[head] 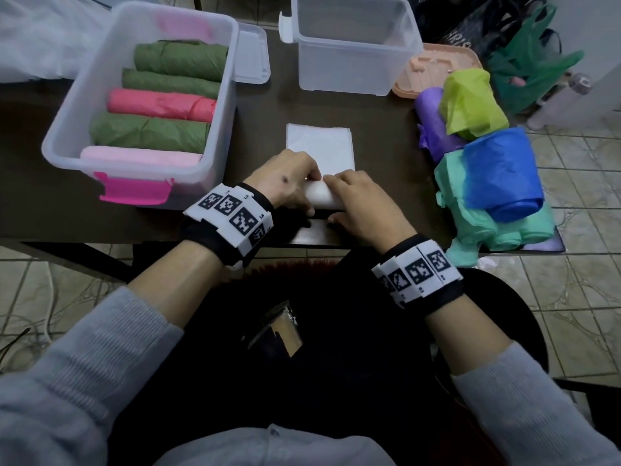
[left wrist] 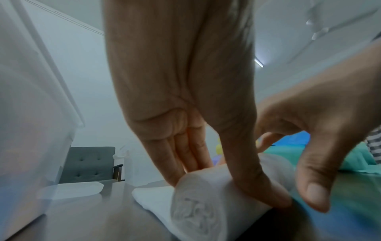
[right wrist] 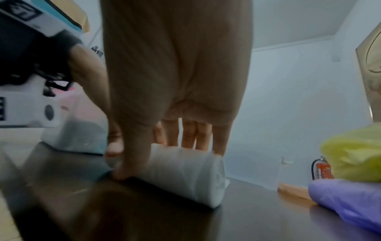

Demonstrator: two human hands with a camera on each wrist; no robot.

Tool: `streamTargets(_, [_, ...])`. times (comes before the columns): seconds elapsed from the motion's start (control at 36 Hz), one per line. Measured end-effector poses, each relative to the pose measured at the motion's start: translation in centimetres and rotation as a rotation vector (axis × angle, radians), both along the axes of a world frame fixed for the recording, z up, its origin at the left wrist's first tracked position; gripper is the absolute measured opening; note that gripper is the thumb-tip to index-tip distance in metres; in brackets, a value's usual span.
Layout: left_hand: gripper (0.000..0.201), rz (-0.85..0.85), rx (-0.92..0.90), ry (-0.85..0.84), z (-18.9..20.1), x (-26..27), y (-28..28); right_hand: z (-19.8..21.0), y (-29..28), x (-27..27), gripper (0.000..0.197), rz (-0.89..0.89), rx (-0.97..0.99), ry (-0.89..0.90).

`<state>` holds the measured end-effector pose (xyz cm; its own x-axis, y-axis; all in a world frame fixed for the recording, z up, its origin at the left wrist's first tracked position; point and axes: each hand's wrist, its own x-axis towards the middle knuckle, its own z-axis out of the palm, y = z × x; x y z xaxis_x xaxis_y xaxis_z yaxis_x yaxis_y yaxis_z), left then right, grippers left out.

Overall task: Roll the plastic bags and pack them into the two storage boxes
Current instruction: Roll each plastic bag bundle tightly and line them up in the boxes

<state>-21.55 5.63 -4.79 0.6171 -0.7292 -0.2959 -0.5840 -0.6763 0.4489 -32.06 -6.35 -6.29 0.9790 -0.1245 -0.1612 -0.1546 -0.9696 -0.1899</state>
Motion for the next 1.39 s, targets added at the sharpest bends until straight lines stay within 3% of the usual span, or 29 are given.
streamTargets(0.14, [0.056, -0.06, 0.09, 0.069, 0.5, -0.2, -0.2, 0.0, 0.9, -0.5, 0.06, -0.02, -0.051, 0.03])
streamTargets(0.28, [0.045, -0.145, 0.167, 0.143, 0.6, -0.4, 0.1, 1.3, 0.6, -0.7, 0.051, -0.078, 0.073, 0.134])
streamTargets(0.42, [0.078, -0.046, 0.05, 0.192, 1.0, 0.1, 0.6, 2.1, -0.4, 0.5, 0.05, -0.099, 0.226, 0.222])
streamTargets(0.56, [0.036, 0.003, -0.102, -0.015, 0.7, -0.9, 0.6, 2.4, -1.8, 2.1, 0.043, -0.088, 0.293, 0.308])
streamTargets(0.72, [0.031, -0.022, -0.022, -0.074, -0.4, -2.1, 0.3, 1.8, -2.3, 2.9, 0.042, -0.135, 0.338, 0.384])
streamTargets(0.83, [0.033, -0.046, 0.005, -0.09, -0.5, -1.9, 0.1, 1.3, -2.0, 2.6, 0.061, -0.166, 0.233, 0.247])
streamTargets(0.92, [0.035, -0.015, 0.017, -0.02, -0.2, -1.1, -0.3, 1.8, -0.9, 1.9, 0.045, -0.141, 0.145, 0.043])
streamTargets(1.0, [0.033, -0.033, 0.029, 0.026, 0.4, -0.3, -0.8, 1.7, 0.3, 1.2, 0.026, -0.135, 0.045, -0.033])
streamTargets(1.06, [0.028, -0.039, 0.032, 0.052, 0.6, 0.4, -1.0, 1.4, 1.1, 0.6, 0.026, -0.128, -0.021, -0.074])
streamTargets(1.11, [0.026, -0.025, 0.026, 0.07, 0.7, 0.9, -1.0, 1.1, 1.8, -0.2, 0.031, -0.1, -0.075, -0.095])
streamTargets(1.22, [0.055, 0.006, -0.032, 0.096, 0.6, 1.4, -1.1, 0.2, 2.5, -1.1, 0.035, -0.08, -0.102, -0.124])
streamTargets(1.39, [0.034, 0.026, -0.13, -0.091, 0.3, 0.9, -0.9, -0.6, 1.8, -0.1, 0.035, -0.094, -0.055, -0.094])
